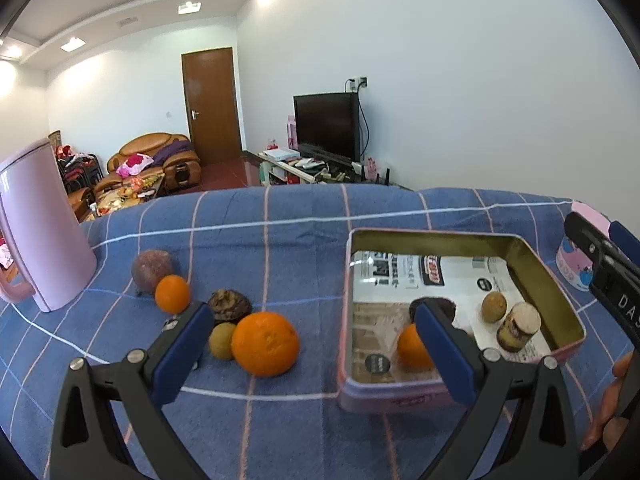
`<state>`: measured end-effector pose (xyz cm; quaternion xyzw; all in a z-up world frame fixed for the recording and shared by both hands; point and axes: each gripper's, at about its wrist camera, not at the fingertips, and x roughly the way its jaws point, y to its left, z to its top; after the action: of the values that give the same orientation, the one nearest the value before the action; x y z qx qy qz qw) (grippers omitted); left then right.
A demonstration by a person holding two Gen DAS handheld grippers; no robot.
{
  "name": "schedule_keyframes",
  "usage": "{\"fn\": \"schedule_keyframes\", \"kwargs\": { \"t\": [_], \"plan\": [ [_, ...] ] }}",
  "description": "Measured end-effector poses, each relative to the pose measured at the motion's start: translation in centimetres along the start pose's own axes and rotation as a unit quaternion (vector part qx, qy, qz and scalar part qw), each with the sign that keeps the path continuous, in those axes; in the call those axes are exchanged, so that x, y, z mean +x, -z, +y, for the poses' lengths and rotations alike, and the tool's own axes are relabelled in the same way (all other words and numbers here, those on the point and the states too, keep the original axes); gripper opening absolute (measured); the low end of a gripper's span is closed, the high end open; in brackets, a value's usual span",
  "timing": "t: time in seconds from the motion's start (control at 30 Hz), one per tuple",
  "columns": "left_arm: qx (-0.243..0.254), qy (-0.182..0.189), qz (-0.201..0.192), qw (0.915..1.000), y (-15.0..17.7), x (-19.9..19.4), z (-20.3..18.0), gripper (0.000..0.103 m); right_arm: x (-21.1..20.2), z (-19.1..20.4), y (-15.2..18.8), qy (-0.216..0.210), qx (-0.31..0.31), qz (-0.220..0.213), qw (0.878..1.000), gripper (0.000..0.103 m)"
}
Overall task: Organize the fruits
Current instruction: 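Withdraw both open tools from the tin back toward the fruits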
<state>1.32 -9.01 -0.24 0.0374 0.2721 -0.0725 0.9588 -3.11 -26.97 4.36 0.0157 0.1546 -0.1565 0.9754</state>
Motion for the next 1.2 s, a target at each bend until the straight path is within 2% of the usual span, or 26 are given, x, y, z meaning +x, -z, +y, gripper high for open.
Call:
{"fn": "schedule_keyframes", "kwargs": {
  "t": [0.17,0.43,1.2],
  "plan": [
    [-0.004,0.003,0.008,1.0,0.4,-0.3,0.9,0.103,-1.2,0.4,0.5,0.003,0.009,0.003,1.0,0.082],
    [0.005,0.001,0.011,0.9999,0.9,-0.9,2.4,0.103,-2.2,1.8,1.1,-0.019,0.023,0.022,0.999,0.082],
    [-0.018,-0.02,0.045,0.9986,1.1,0.8,10.2,0.103,-3.3,10.0,2.0,-0.086,0.015,0.044,0.995,0.082]
  ]
}}
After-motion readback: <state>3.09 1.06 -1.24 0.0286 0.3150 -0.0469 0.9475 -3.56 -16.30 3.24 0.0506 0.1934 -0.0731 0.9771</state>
